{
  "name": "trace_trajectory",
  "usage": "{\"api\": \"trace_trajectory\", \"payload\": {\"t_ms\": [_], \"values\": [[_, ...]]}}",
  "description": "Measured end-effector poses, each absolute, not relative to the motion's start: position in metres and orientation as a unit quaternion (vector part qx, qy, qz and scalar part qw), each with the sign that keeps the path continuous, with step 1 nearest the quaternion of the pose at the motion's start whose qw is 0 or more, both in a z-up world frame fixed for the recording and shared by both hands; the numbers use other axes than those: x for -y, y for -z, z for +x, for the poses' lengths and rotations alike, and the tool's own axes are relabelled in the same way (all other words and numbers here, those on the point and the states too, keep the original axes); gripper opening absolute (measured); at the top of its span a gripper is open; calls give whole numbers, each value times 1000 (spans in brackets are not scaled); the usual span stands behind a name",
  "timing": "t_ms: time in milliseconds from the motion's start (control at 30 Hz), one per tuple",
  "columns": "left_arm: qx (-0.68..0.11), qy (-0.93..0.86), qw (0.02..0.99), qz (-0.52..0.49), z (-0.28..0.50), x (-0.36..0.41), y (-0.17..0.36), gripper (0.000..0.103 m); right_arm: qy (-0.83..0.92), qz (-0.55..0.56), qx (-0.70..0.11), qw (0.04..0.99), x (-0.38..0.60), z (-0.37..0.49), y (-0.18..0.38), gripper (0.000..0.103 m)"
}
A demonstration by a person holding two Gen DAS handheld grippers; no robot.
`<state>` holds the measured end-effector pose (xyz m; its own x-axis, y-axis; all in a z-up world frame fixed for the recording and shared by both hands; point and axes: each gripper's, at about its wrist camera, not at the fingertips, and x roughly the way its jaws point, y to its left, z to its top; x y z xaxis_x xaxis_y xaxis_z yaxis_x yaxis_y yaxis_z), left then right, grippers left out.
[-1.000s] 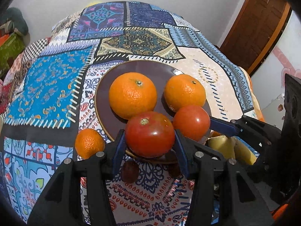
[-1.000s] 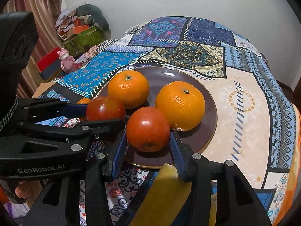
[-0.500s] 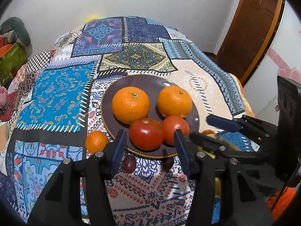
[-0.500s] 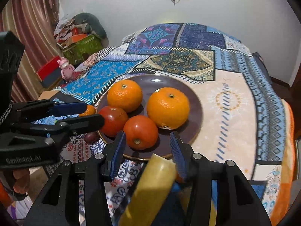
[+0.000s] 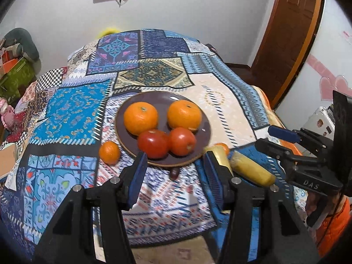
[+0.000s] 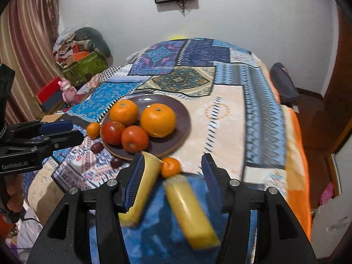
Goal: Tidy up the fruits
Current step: 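Grasp a yellow wrapped cylinder with the left tool while the right tool grasps another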
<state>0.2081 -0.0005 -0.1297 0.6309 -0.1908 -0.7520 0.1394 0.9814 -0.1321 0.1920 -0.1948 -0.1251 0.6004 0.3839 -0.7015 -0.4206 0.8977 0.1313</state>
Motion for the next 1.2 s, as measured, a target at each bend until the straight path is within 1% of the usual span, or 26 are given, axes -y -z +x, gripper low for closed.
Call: {"api": "trace_trajectory", "payload": {"t_ms": [200,400,633,700,800,867,1033,1200], "values": [[-430,91,898,-22,195,35,138,53,-223,-20,-397,890,216,177,134,50],[-453,102,886,-17,188,68,159,53,-235,-17,-414,879,219,167,153,50],[-475,101,874,-14,198,83,183,53,-241,-13,-419,876,219,167,168,50],[-479,96,873,-10,202,86,189,53,-241,-12,-424,873,219,171,174,44],[-488,94,868,-7,210,89,199,53,-246,-9,-434,867,219,175,181,39],[-491,93,866,-10,215,88,203,53,-246,-11,-436,866,219,176,184,39],[-501,95,860,-24,230,87,214,52,-254,-1,-444,859,220,183,190,39],[-516,94,851,-34,243,86,225,50,-266,7,-453,851,219,187,193,43]]}}
